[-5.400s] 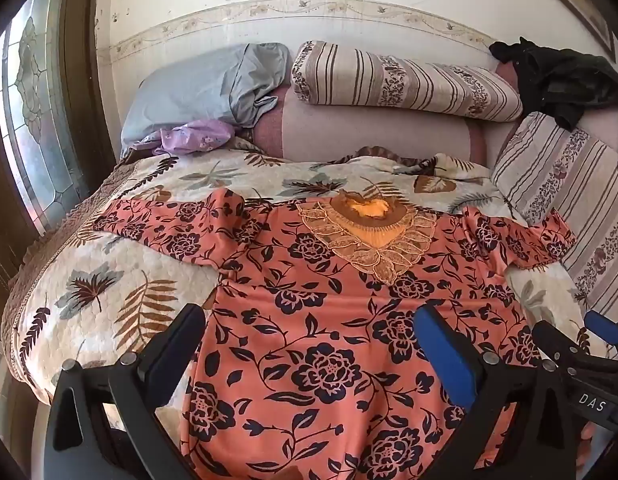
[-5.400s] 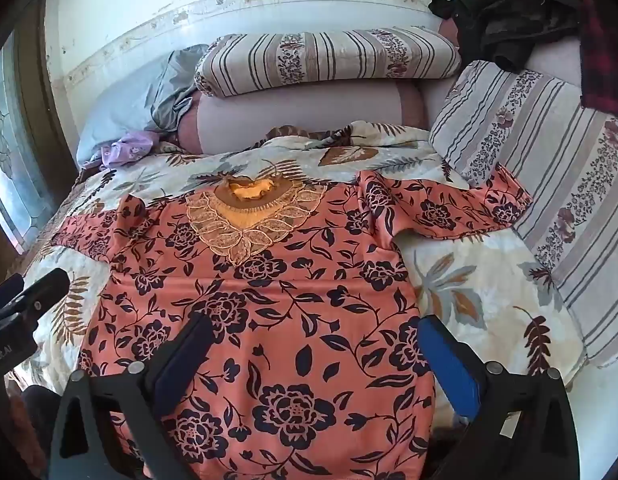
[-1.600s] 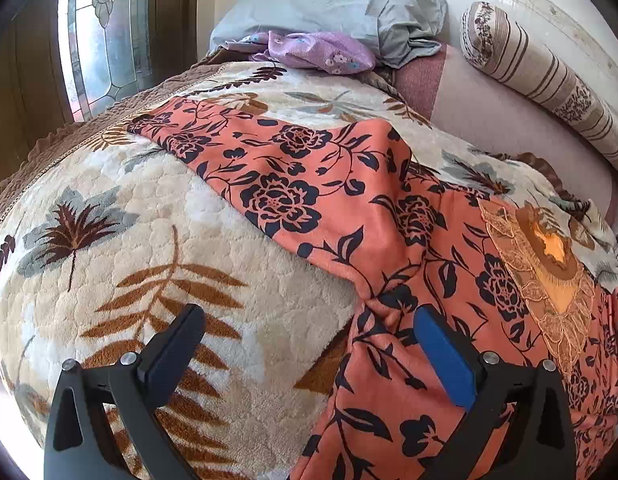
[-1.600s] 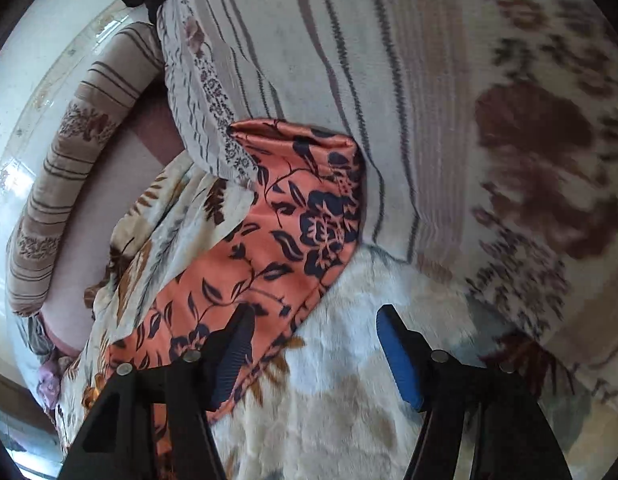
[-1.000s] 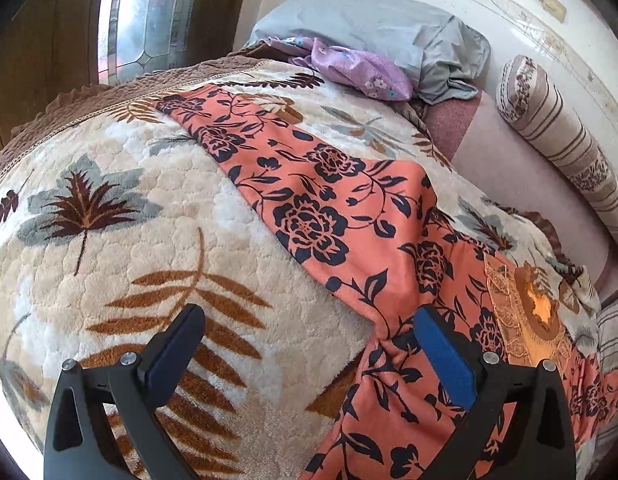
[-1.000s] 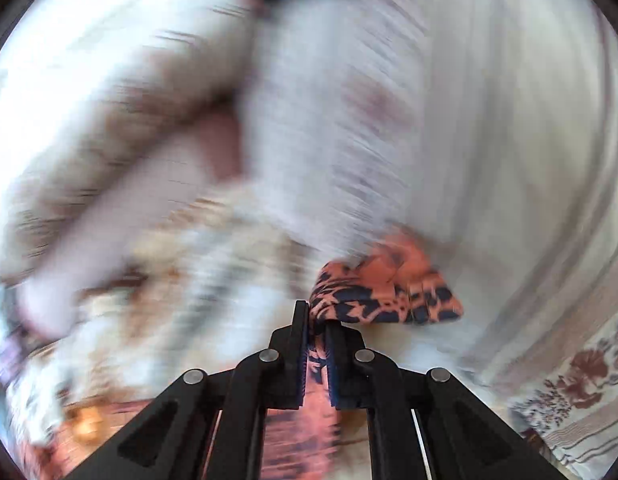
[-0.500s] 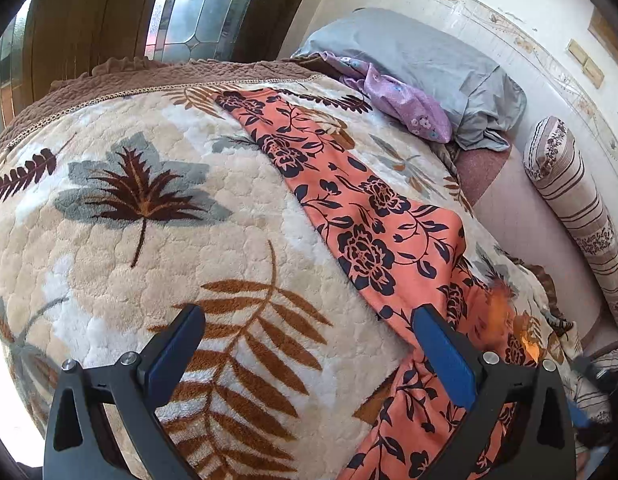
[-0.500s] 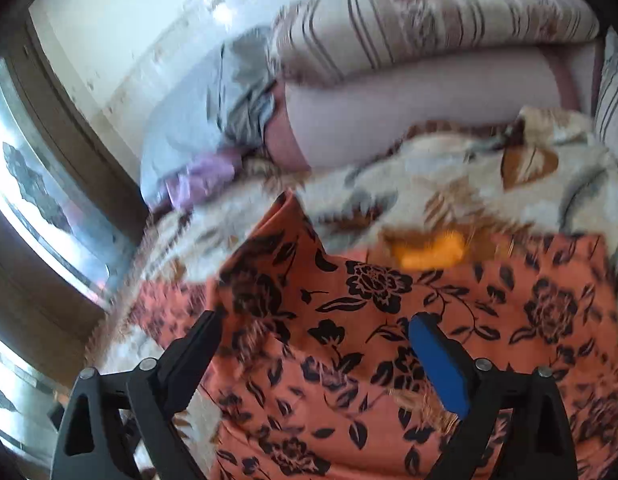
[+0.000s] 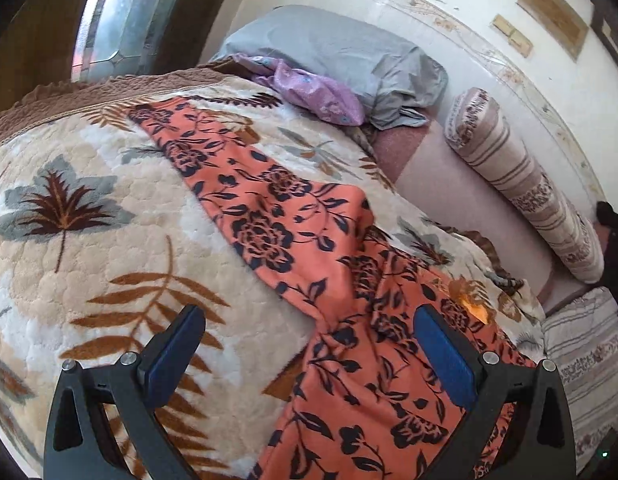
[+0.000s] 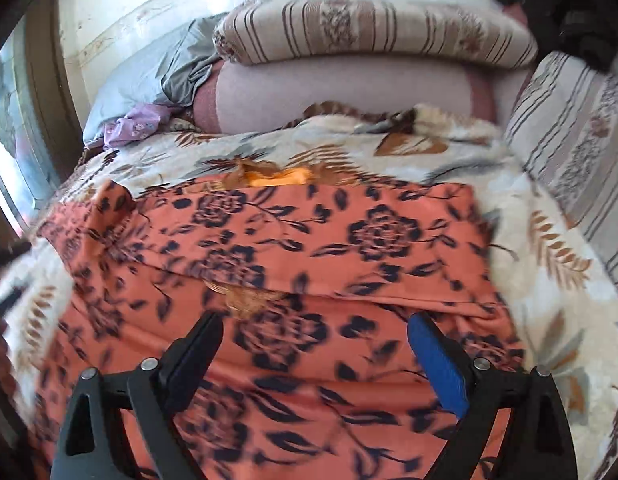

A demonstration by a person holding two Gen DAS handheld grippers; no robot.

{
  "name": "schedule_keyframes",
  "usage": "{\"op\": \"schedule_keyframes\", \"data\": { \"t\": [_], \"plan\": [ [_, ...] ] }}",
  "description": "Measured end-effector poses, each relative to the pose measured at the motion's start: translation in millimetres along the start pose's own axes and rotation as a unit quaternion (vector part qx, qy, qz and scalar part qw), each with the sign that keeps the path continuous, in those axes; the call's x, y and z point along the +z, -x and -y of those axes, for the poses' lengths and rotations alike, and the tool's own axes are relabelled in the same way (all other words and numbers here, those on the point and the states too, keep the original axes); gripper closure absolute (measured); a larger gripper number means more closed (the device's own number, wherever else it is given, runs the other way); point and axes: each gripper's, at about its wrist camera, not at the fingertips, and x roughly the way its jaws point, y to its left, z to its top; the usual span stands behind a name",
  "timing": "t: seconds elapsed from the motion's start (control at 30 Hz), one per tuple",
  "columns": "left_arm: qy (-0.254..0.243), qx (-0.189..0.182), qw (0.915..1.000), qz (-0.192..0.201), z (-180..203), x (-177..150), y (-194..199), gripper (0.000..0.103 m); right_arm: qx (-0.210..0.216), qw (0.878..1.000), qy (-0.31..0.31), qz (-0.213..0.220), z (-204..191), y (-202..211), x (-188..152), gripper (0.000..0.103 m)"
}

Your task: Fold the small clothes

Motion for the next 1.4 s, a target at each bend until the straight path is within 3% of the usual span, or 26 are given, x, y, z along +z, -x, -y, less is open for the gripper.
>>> {"op": "schedule_keyframes", "data": {
  "t": [0.07,0.13,0.23,0.33,0.43,0.5,0.53,0.63,0.83,0.87,0.93,0.97,1.0,1.03,1.1,1.2,1.27,1.33,1.37,1.4],
  "plan": [
    [-0.029,-0.046,0.9983,-0.023,17.7,-6.4,-1.3,0.000,-0.020,1.000,0.003,-0.006,5.2,-13.1,-22.4,0.008],
    [-0.060,-0.084,0.9935,-0.047,39.2,-11.9,-3.0,0.000,0.000,0.999,-0.020,-0.037,13.8,-28.7,-35.7,0.008],
    [-0.068,-0.125,0.9859,-0.088,69.2,-11.5,-18.0,0.000,0.021,0.998,-0.041,-0.033,23.2,-30.2,-31.2,0.007],
    [-0.025,-0.151,0.9777,-0.143,88.6,-4.7,-51.7,0.000,0.029,0.998,-0.047,-0.027,25.3,-33.5,-30.2,0.006],
    [0.041,-0.154,0.9673,-0.197,89.0,-2.1,-95.6,0.002,0.031,0.998,-0.049,-0.024,26.8,-34.6,-28.6,0.006],
    [0.080,-0.147,0.9589,-0.229,83.4,-4.4,-119.6,0.013,0.034,0.998,-0.051,-0.021,27.5,-36.4,-30.9,0.006],
    [0.095,-0.141,0.9566,-0.237,79.4,-6.0,-127.3,0.013,0.035,0.998,-0.051,-0.020,27.8,-36.0,-31.2,0.006],
    [0.134,-0.126,0.9546,-0.235,66.5,-11.2,-136.8,0.014,0.035,0.998,-0.053,-0.018,27.0,-35.3,-32.6,0.006],
    [0.121,-0.094,0.9641,-0.217,69.1,-7.4,-133.2,0.017,0.034,0.998,-0.052,-0.019,26.4,-36.2,-32.3,0.006],
    [0.122,-0.084,0.9641,-0.220,68.7,-6.8,-136.7,0.024,0.033,0.998,-0.052,-0.019,26.1,-36.5,-32.3,0.006],
    [0.110,-0.045,0.9682,-0.220,66.6,-1.0,-141.4,0.061,0.033,0.998,-0.052,-0.020,26.0,-37.0,-32.4,0.006],
    [0.098,-0.021,0.9675,-0.233,66.3,1.1,-145.6,0.096,0.033,0.998,-0.052,-0.019,26.2,-36.9,-32.5,0.006],
    [0.104,-0.023,0.9656,-0.237,64.7,2.2,-144.8,0.097,0.033,0.998,-0.052,-0.019,26.3,-37.0,-32.5,0.006],
    [0.094,-0.024,0.9691,-0.227,67.5,5.2,-136.7,0.097,0.032,0.998,-0.051,-0.020,26.1,-37.2,-32.3,0.006],
    [0.033,-0.025,0.9839,-0.174,85.1,11.8,-102.3,0.097,0.032,0.998,-0.050,-0.020,26.2,-37.9,-32.1,0.006],
    [-0.018,-0.037,0.9932,-0.109,96.9,2.5,-44.9,0.097,0.032,0.998,-0.050,-0.020,26.5,-38.4,-32.1,0.006],
    [-0.042,-0.005,0.9921,-0.118,91.8,-14.3,-47.9,0.095,0.031,0.998,-0.050,-0.021,26.8,-39.1,-31.9,0.006],
    [-0.062,0.043,0.9792,-0.188,79.8,-35.3,-86.3,0.094,0.030,0.998,-0.048,-0.022,26.7,-39.3,-31.8,0.006],
    [-0.066,0.034,0.9798,-0.186,75.3,-39.9,-93.3,0.094,0.031,0.998,-0.049,-0.022,27.0,-38.9,-31.7,0.006],
    [-0.087,0.024,0.9837,-0.156,78.3,-37.8,-85.5,0.092,0.032,0.998,-0.049,-0.022,27.5,-38.4,-31.7,0.006]
  ]
}}
